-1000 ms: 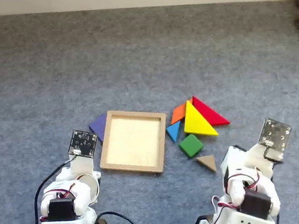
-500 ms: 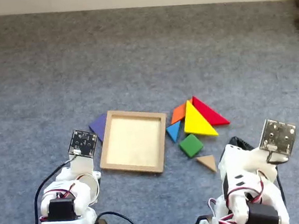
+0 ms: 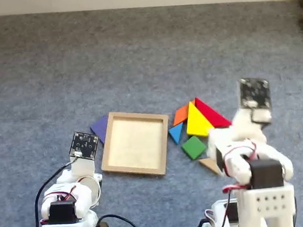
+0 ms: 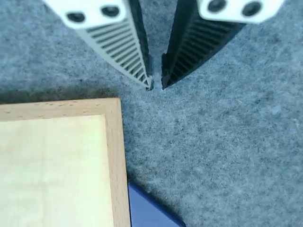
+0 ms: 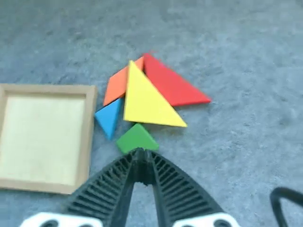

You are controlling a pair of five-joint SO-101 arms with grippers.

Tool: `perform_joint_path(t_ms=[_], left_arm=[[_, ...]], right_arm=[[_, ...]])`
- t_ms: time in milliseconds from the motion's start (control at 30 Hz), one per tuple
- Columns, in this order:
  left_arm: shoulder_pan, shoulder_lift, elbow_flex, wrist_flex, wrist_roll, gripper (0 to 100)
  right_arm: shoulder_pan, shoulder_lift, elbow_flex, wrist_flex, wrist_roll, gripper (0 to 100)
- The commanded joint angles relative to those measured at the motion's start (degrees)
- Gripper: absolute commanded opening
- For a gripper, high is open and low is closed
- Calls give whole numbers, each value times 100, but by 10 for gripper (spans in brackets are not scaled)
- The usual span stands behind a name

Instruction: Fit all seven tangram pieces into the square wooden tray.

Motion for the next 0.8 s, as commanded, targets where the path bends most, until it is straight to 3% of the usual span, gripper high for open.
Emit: perform_joint_path(t_ms=[0,100,233,367,767], left_arm=[[-57,-233,119,35,0,51],[-57,-233,119,35,0,51],[-57,-233,119,35,0,51],[-57,-233,119,35,0,51],[-57,-233,119,35,0,51]], right_arm=[[-470,602,-514,-532,53,23],[-760,1086,-532,-963,158,90],[-1007,1824,-567,-1033,1125,201],[-1033,2510,-796,-1156,1116,272],[-1341,4655,-1675,-1191,1178,318]])
